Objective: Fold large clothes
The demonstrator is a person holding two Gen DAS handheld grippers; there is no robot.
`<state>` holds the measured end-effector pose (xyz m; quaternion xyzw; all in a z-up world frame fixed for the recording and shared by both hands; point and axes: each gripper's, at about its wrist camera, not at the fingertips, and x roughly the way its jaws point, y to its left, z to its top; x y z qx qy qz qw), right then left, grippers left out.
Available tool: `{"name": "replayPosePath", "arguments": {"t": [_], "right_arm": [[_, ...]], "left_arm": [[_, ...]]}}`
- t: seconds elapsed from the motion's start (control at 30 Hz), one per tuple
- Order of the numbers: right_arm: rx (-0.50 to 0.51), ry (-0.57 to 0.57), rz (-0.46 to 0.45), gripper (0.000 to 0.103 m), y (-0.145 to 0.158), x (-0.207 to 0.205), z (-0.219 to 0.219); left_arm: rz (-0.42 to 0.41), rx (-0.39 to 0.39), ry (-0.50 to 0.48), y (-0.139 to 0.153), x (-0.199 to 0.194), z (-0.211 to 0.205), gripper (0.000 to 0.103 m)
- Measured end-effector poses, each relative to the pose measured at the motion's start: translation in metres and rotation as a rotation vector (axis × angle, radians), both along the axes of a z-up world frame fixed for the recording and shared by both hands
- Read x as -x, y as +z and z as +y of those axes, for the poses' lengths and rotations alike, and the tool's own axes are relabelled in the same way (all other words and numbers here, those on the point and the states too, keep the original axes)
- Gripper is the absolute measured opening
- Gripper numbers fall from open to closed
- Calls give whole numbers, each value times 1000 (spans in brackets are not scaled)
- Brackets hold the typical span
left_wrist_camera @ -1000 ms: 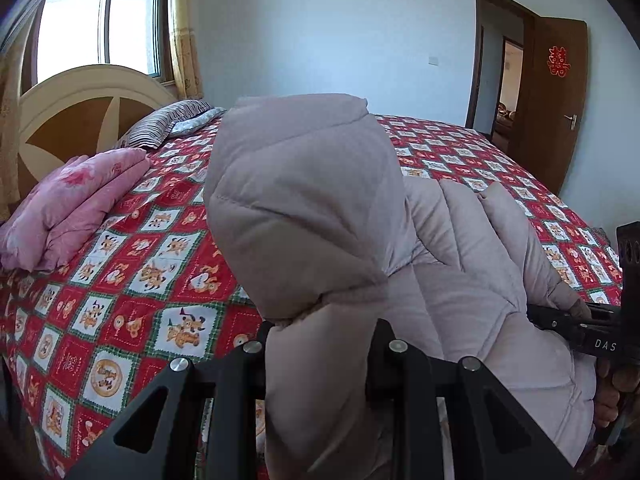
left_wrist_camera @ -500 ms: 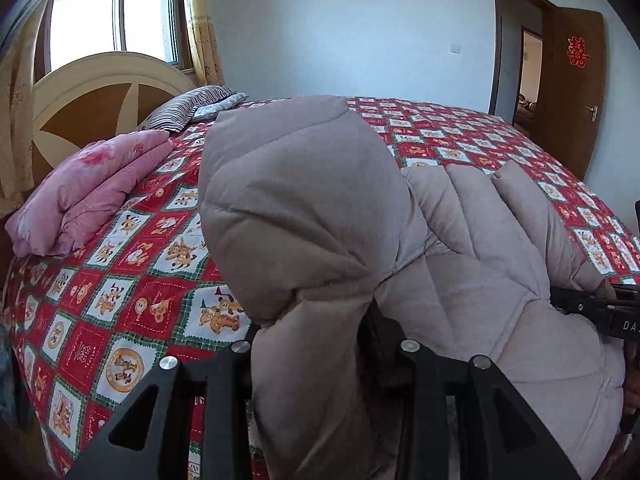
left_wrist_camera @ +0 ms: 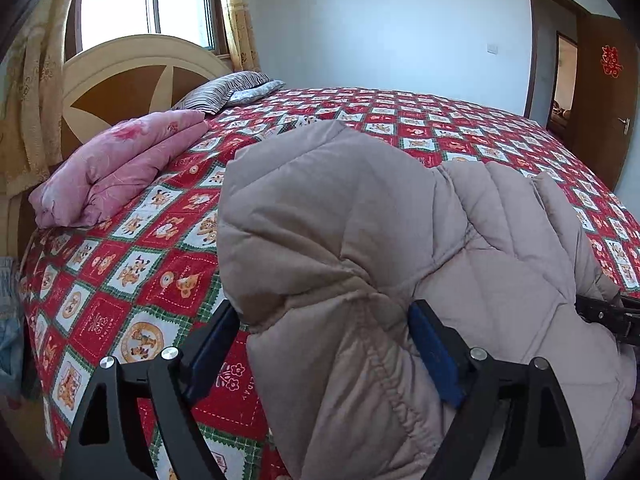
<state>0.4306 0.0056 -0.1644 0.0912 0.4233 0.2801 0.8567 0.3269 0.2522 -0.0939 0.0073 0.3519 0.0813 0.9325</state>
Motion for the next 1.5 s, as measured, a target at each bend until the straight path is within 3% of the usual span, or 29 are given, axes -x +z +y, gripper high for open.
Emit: {"name": "replayPosePath", "arguments": {"t": [0.13,0.27,0.53,0.83,1.5], "right_arm": [[-30,-31,-12,68,12,6,-10],[-26,-67,-95,77,40,25,-21],[9,-91,-235,85,80,75,-27],[-13,-67,-288,85,92,109,-25],[9,-70,-326,88,98,131,-24]], "left_arm": [[-40,-98,-6,15,14,-12,87],[-86,-130,-9,34,37,-20,87],[-159,-99,6,61,90,-29,88],[-228,-66,14,78,134,-31,90],[-278,-27,11,87,156,-32,91]]}}
